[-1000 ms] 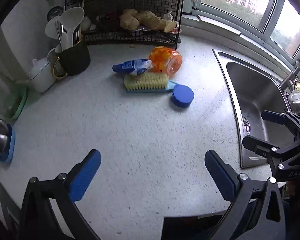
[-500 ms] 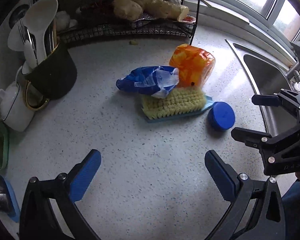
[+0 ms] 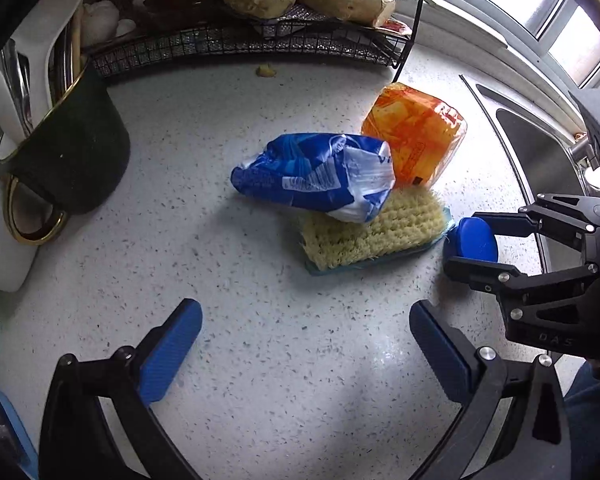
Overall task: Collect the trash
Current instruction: 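Grasp the blue round lid with the right tool, then grasp the blue-and-white wipes pack with the left tool while the right tool holds the lid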
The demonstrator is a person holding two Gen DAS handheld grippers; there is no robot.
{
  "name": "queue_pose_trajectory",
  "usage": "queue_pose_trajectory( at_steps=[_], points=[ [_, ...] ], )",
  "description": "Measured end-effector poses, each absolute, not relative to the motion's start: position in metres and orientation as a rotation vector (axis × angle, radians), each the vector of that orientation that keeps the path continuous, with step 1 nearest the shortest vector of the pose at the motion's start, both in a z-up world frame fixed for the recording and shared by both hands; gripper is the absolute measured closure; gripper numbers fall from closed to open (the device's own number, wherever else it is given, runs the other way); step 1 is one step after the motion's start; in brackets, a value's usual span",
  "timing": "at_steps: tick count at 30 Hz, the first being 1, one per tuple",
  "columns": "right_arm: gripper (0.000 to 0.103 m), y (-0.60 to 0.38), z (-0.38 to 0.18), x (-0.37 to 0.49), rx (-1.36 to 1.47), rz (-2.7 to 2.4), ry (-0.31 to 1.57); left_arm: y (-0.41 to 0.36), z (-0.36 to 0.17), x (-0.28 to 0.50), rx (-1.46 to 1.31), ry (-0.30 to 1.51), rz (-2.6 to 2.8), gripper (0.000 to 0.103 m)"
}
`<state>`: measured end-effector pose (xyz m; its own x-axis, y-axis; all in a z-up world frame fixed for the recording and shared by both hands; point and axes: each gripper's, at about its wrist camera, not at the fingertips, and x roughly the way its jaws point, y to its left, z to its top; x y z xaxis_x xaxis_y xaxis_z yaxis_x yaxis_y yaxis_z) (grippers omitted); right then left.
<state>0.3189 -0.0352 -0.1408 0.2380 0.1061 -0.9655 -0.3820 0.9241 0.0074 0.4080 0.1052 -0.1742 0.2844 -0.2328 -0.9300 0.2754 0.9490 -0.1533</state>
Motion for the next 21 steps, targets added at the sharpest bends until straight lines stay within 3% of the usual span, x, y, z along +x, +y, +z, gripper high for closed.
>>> queue_pose_trajectory(
  at_steps=[19, 21],
  points=[
    [0.059, -0.069, -0.110, 0.326, -0.142, 0.261, 1.237, 0.089, -0.144, 0.454, 0.125, 1.139, -0.495, 0.000],
    [0.059, -0.072, -0.108, 0.326, -0.142, 0.256, 1.240, 0.085, -0.146, 0.461, 0.151, 1.143, -0.501, 0.005]
  ],
)
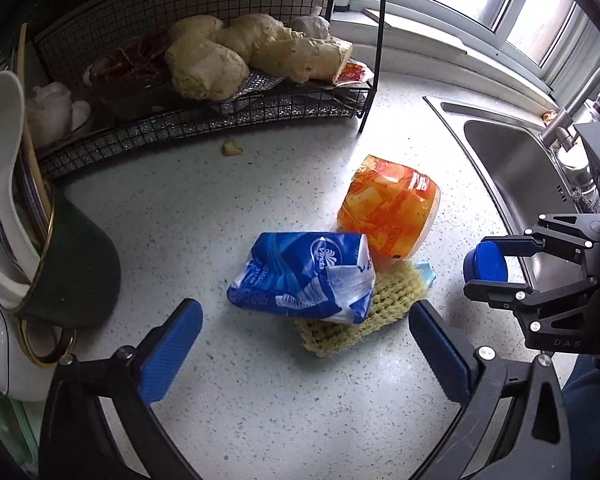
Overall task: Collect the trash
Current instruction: 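Grasp the blue-and-white wipes pack with the left tool while the right tool holds the lid, then carry the wipes pack and lid down over the red bin with both tools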
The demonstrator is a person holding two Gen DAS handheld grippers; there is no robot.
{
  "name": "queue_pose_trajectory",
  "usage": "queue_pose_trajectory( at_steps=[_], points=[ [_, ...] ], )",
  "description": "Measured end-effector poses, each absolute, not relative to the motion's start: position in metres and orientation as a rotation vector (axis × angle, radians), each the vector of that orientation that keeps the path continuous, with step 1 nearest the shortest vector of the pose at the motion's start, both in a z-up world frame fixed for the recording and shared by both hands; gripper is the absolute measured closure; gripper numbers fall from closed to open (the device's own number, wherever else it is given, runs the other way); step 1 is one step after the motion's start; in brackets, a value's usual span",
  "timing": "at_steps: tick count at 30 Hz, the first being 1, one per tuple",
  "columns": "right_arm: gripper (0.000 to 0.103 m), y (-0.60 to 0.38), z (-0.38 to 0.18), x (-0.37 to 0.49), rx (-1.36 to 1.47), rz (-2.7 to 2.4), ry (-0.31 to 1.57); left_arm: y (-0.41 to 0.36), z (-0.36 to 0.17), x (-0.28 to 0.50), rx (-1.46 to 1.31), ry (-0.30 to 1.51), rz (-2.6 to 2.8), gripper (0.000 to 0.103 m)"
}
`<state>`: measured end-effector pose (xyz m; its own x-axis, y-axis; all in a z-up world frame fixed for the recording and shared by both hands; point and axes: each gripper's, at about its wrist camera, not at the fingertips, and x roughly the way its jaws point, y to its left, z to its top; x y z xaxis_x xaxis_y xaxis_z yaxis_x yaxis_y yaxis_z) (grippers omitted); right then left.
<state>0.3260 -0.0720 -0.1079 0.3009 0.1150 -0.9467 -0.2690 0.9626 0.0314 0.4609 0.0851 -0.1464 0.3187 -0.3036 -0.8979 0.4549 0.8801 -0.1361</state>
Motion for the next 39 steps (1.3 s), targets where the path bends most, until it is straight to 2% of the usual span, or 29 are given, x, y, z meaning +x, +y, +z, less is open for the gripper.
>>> queue_pose_trajectory(
  at_steps=[2, 6, 9, 10, 12, 13, 14, 24, 39],
  points=[
    [0.059, -0.073, -0.112, 0.332, -0.136, 0.251, 1.247, 0.080, -0.153, 0.467, 0.162, 1.166, -0.519, 0.014],
    [0.059, -0.080, -0.115, 0.335, -0.124, 0.241, 1.252, 0.072, -0.165, 0.477, 0.186, 1.186, -0.525, 0.019],
    [0.059, -0.083, -0.120, 0.344, -0.131, 0.211, 1.257, 0.067, -0.168, 0.483, 0.184, 1.198, -0.531, 0.028],
    [0.059, -0.089, -0.123, 0.345, -0.123, 0.201, 1.261, 0.069, -0.169, 0.483, 0.170, 1.200, -0.542, 0.034],
    [0.059, -0.096, -0.124, 0.350, -0.106, 0.186, 1.269, 0.070, -0.169, 0.482, 0.135, 1.203, -0.574, 0.055],
    [0.059, -0.098, -0.123, 0.351, -0.101, 0.179, 1.269, 0.072, -0.169, 0.480, 0.111, 1.204, -0.587, 0.070],
    [0.059, -0.100, -0.123, 0.352, -0.096, 0.175, 1.269, 0.070, -0.171, 0.481, 0.096, 1.209, -0.595, 0.072],
    [0.059, -0.100, -0.111, 0.348, -0.104, 0.182, 1.241, 0.070, -0.157, 0.468, 0.080, 1.169, -0.557, 0.074],
    [0.059, -0.094, -0.078, 0.286, -0.117, 0.227, 1.158, 0.050, -0.117, 0.371, 0.062, 1.124, -0.511, 0.074]
  ],
)
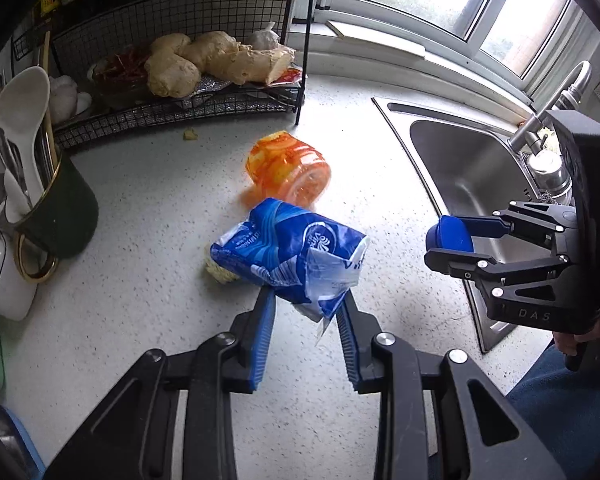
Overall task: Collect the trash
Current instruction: 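Carry the wipes pack and lid down over the red bin with both tools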
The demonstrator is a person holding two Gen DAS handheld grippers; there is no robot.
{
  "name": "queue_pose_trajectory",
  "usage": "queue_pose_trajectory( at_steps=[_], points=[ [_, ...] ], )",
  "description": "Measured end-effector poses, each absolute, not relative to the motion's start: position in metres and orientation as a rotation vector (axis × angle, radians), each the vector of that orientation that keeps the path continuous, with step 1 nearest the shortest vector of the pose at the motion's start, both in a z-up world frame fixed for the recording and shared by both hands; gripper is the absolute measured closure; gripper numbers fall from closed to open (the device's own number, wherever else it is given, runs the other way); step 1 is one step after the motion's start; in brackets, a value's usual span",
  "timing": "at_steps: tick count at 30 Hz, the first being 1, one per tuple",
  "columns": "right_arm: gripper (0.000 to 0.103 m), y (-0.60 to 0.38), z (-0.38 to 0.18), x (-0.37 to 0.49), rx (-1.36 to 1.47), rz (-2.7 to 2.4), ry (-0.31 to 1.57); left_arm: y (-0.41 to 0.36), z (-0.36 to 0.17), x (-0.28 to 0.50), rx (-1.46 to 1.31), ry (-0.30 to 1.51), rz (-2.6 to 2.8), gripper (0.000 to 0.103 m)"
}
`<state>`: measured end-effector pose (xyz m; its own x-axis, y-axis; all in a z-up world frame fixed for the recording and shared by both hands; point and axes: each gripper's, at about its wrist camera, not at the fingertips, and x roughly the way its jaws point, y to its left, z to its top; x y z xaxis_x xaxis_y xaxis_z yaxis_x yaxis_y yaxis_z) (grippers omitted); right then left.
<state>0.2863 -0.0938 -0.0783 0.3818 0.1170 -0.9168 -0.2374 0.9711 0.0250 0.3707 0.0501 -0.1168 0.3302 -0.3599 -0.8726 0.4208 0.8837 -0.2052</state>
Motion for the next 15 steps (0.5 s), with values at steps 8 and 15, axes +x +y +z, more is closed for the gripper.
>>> queue_pose_trajectory(
  at_steps=[8, 15],
  points=[
    [0.059, -0.116, -0.068, 0.230, -0.161, 0.289, 1.123, 0.010, -0.102, 0.293, 0.061, 1.122, -0.450, 0.074],
    [0.059, -0.147, -0.063, 0.166, -0.177, 0.374, 1.088, -0.038, -0.097, 0.212, 0.041, 1.119, -0.368, 0.074]
  ],
)
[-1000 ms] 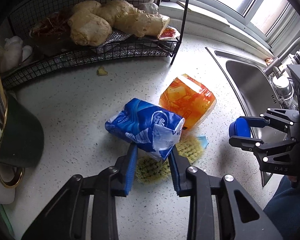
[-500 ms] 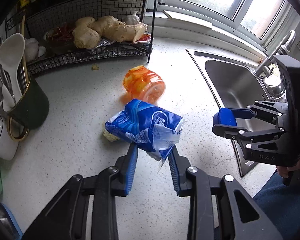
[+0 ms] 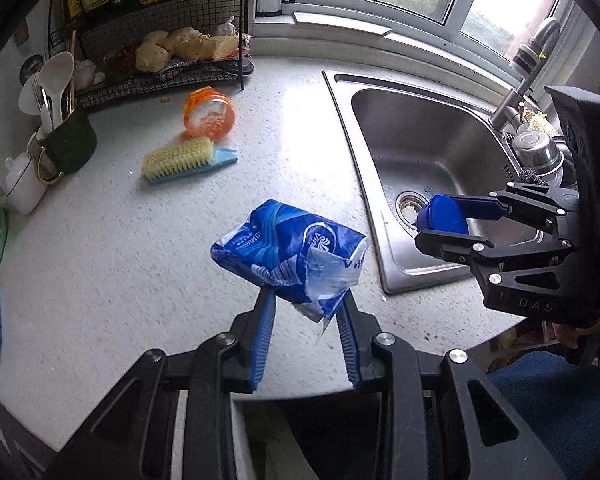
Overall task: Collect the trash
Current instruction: 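Carry the wipes pack and lid down over the red bin with both tools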
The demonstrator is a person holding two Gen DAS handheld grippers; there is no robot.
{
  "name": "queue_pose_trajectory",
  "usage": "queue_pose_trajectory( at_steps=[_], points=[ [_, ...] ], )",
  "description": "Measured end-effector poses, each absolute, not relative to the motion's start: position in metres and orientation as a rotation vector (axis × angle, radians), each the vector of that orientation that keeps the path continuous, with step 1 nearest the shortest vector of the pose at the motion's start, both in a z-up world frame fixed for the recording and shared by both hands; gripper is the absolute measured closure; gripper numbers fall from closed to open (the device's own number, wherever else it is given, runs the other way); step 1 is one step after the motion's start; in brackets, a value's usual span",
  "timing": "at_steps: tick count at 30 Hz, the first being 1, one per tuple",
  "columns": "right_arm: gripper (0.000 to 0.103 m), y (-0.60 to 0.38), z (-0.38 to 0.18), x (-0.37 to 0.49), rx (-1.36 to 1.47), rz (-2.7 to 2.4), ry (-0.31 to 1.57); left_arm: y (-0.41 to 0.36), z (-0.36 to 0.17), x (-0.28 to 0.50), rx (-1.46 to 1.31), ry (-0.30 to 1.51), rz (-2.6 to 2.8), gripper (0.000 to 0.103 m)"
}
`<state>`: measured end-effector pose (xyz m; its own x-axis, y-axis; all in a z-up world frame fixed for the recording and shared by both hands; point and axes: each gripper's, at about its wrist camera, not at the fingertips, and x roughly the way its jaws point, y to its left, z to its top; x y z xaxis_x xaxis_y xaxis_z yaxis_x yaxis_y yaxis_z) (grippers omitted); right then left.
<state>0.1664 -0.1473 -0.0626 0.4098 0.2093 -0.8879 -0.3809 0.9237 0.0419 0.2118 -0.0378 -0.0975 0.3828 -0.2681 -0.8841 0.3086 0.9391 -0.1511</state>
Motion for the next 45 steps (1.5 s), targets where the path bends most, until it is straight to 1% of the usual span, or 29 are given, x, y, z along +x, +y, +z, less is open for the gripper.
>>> queue_pose_trajectory(
  at_steps=[5, 9, 16, 20, 28, 31, 38, 45],
  points=[
    [0.059, -0.169, -0.063, 0.118, -0.203, 0.439, 1.060, -0.070, -0.102, 0.159, 0.021, 1.122, -0.303, 0.074],
    [0.059, -0.183, -0.068, 0.088, -0.204, 0.471, 1.073, -0.091, -0.110, 0.118, 0.006, 1.139, -0.268, 0.074],
    [0.059, -0.186, -0.066, 0.047, -0.258, 0.521, 1.097, -0.100, -0.113, 0.069, -0.052, 1.136, -0.235, 0.074],
    [0.059, -0.176, -0.072, 0.033, -0.286, 0.534, 1.113, -0.091, -0.116, 0.049, -0.064, 1.151, -0.213, 0.074],
    [0.059, -0.150, -0.089, 0.005, -0.240, 0.525, 1.159, -0.069, -0.128, 0.017, -0.062, 1.196, -0.232, 0.074],
    [0.059, -0.137, -0.096, -0.008, -0.253, 0.526, 1.156, -0.066, -0.140, 0.003, -0.055, 1.220, -0.258, 0.074],
    [0.059, -0.130, -0.123, -0.030, -0.262, 0.498, 1.213, -0.071, -0.176, -0.015, -0.018, 1.315, -0.281, 0.074],
    [0.059, -0.137, -0.155, -0.039, -0.240, 0.462, 1.303, -0.083, -0.205, -0.021, -0.041, 1.389, -0.304, 0.074]
  ],
)
